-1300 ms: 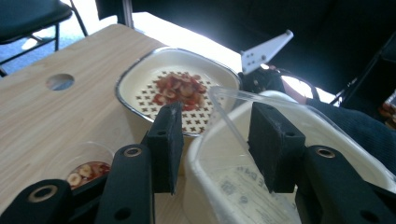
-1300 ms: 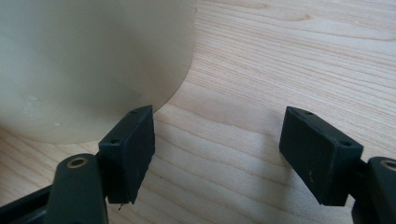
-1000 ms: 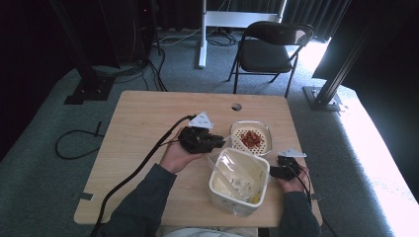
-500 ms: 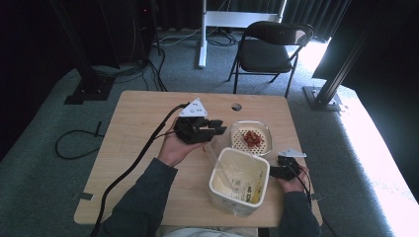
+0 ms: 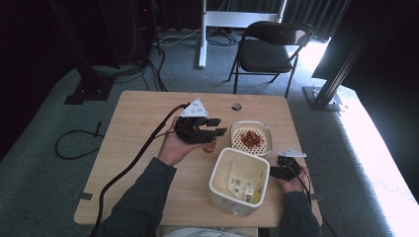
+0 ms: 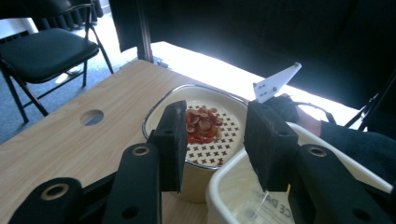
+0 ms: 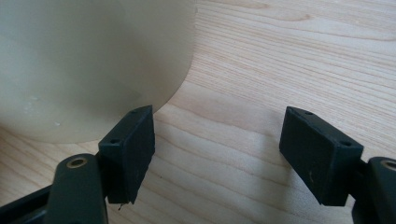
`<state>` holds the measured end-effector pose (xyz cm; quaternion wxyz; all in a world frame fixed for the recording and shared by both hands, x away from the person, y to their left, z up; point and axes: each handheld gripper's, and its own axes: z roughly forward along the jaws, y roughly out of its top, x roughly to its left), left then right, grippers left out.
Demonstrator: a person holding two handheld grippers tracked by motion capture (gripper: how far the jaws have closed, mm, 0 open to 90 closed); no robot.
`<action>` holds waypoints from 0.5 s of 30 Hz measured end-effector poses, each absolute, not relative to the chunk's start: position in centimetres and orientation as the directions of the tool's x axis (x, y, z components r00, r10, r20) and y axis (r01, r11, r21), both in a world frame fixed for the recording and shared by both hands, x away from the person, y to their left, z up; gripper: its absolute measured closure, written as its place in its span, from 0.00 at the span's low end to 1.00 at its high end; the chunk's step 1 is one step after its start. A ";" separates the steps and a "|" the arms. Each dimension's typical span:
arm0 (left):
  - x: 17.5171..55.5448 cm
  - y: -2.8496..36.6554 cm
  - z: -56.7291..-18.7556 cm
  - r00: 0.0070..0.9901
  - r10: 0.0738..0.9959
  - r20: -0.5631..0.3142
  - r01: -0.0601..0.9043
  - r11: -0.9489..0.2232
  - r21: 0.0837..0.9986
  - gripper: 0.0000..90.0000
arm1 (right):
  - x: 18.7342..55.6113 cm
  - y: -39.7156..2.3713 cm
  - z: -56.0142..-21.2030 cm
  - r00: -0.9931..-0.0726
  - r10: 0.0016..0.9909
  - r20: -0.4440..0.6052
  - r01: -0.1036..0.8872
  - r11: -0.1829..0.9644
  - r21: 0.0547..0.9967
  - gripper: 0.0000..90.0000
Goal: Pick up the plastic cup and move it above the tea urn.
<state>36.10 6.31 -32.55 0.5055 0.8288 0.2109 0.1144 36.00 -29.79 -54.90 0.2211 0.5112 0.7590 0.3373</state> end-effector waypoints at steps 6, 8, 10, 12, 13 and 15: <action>36.4 6.4 -32.9 0.880 0.474 -0.021 0.238 -0.402 0.884 0.63 | 36.0 -29.8 -54.9 -0.380 0.925 0.009 0.627 0.250 0.738 0.29; 36.6 6.6 -33.1 0.876 0.482 -0.019 0.238 -0.397 0.887 0.62 | 36.0 -29.8 -54.9 -0.381 0.925 0.009 0.626 0.251 0.738 0.29; 36.7 7.0 -33.4 0.869 0.493 -0.031 0.251 -0.386 0.888 0.62 | 36.0 -29.8 -54.9 -0.381 0.924 0.009 0.626 0.251 0.738 0.29; 37.0 7.4 -33.8 0.863 0.505 -0.036 0.261 -0.382 0.886 0.61 | 36.0 -29.8 -54.9 -0.382 0.924 0.009 0.626 0.251 0.739 0.29; 37.0 7.4 -33.8 0.863 0.505 -0.036 0.261 -0.382 0.886 0.61 | 36.0 -29.8 -54.9 -0.382 0.924 0.009 0.626 0.251 0.739 0.29; 37.1 8.1 -34.3 0.854 0.519 -0.037 0.269 -0.380 0.885 0.61 | 36.0 -29.8 -54.9 -0.382 0.924 0.009 0.626 0.251 0.739 0.29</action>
